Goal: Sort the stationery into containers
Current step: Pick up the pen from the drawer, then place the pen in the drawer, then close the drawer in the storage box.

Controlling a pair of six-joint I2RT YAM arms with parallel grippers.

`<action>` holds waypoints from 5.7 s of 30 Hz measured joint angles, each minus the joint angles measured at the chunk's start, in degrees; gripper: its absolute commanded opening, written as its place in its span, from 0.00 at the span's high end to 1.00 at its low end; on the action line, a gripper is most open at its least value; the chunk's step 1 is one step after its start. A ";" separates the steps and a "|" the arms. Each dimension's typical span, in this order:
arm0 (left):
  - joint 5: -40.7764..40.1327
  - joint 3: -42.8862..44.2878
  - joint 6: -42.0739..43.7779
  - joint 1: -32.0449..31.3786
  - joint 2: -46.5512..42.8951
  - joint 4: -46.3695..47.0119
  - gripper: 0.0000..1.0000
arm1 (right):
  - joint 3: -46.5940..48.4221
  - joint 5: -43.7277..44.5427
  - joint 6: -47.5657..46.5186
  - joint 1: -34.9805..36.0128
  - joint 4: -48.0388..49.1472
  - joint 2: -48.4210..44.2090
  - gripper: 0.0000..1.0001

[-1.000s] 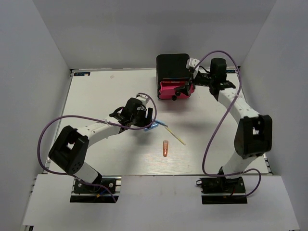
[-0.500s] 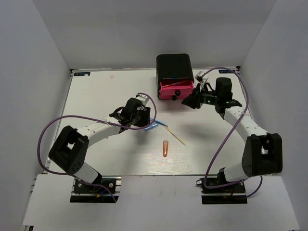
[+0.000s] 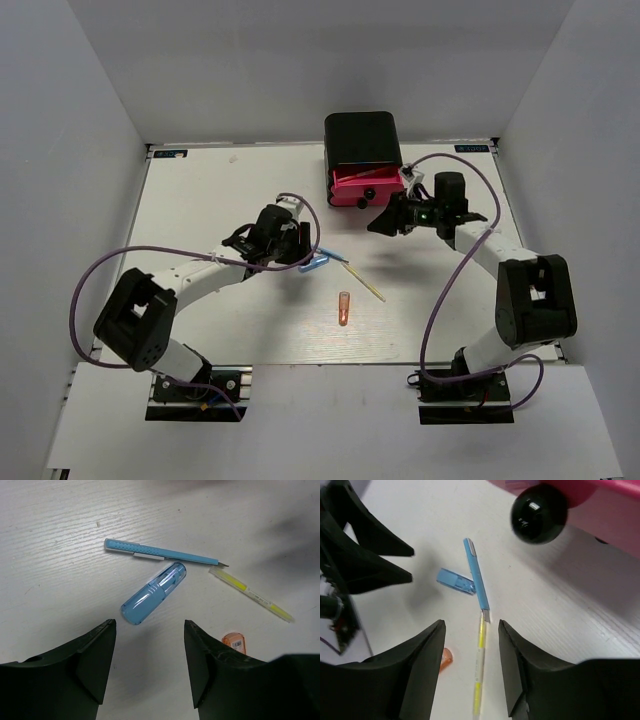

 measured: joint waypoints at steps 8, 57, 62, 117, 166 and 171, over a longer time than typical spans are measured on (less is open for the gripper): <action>-0.28 -2.60 -2.95 0.00 -2.51 0.42 0.29 | -4.85 5.18 -26.95 5.66 -11.50 -3.48 0.50; -6.12 -4.63 -8.76 0.09 -6.40 -3.26 0.25 | -16.09 23.54 -40.06 20.96 -6.14 -22.53 1.00; -6.08 -5.25 -8.76 0.09 -7.02 -3.15 0.25 | -7.56 21.79 -38.32 18.91 -0.92 -19.19 1.00; -5.64 -8.26 -9.14 0.09 -10.84 -1.75 0.25 | 4.70 -7.52 -19.19 -1.46 1.18 -7.50 0.66; -4.46 -7.32 -8.72 0.09 -7.85 -1.49 0.25 | 7.37 12.09 30.53 0.57 18.60 12.04 0.66; -4.46 -7.32 -8.72 0.09 -7.85 -1.49 0.25 | 9.75 12.85 30.56 0.57 18.73 13.88 0.64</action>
